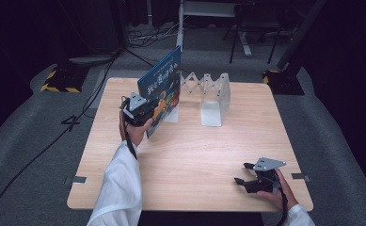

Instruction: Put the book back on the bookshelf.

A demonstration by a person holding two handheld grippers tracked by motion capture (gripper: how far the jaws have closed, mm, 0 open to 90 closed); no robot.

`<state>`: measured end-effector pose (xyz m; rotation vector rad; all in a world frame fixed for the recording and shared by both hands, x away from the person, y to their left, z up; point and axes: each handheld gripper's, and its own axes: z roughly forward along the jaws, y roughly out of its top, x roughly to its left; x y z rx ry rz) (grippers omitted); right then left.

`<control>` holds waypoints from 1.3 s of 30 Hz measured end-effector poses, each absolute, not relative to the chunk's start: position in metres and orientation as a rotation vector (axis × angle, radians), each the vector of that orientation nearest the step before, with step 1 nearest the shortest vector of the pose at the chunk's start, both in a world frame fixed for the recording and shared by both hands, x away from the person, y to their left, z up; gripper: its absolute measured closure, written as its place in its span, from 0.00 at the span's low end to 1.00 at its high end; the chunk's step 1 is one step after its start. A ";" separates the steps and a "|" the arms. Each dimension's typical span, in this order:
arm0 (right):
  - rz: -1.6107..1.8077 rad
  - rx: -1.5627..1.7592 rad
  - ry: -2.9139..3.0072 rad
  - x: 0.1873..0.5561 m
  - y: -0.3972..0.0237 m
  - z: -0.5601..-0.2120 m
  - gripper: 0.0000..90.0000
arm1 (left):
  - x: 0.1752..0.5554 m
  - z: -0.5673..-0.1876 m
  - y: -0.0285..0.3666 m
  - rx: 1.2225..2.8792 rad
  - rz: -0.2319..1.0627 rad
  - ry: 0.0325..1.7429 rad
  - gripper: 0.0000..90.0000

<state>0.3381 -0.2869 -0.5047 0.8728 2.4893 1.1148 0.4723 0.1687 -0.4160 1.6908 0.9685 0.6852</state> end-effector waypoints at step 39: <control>1.114 0.874 2.488 0.338 -0.287 -0.505 0.29 | 0.458 -0.405 0.195 1.680 0.708 0.944 0.67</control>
